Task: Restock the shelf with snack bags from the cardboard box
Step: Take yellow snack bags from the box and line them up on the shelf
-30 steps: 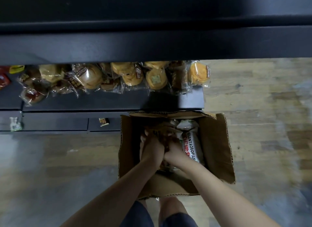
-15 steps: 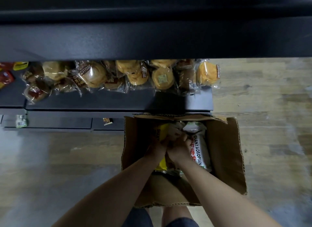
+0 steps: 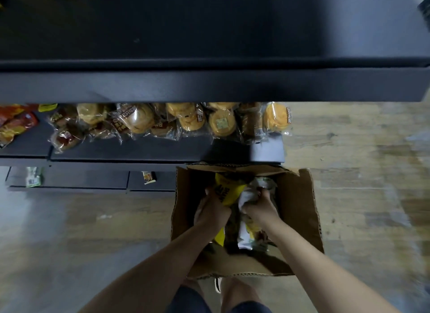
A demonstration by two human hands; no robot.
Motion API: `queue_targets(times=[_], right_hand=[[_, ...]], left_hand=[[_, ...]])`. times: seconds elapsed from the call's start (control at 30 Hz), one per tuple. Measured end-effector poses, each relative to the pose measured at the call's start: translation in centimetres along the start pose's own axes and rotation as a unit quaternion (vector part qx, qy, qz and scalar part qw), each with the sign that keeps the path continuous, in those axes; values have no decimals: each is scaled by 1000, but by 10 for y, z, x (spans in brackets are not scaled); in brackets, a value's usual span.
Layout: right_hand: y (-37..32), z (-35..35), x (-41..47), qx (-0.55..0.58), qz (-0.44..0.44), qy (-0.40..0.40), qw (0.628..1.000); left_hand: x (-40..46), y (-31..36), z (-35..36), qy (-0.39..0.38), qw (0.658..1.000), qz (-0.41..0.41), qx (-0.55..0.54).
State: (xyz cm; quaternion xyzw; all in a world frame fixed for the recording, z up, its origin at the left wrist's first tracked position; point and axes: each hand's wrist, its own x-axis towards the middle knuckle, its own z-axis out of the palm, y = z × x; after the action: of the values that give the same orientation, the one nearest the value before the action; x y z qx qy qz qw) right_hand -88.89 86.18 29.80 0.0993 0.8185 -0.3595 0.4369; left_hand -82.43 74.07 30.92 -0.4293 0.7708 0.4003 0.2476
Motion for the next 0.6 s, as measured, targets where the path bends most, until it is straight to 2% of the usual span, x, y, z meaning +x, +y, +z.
queue_targets(times=[0.2,0.3,0.43,0.6], right_hand=[[-20,-26,-58,45,-86,14,995],[-34,-40,-92,55,-134,7,989],[-63,-56,-141,32,-223,-32,974],[-104,-69,-204,35,-346,-67,935]], left_hand=[[-50,-2,-34,40,990,131,-28],[-78,-6,-57,85,978,184,-55],[-117,-4,-96,124,953,250,-118],[-168,6,-150,187,908,337,-168]])
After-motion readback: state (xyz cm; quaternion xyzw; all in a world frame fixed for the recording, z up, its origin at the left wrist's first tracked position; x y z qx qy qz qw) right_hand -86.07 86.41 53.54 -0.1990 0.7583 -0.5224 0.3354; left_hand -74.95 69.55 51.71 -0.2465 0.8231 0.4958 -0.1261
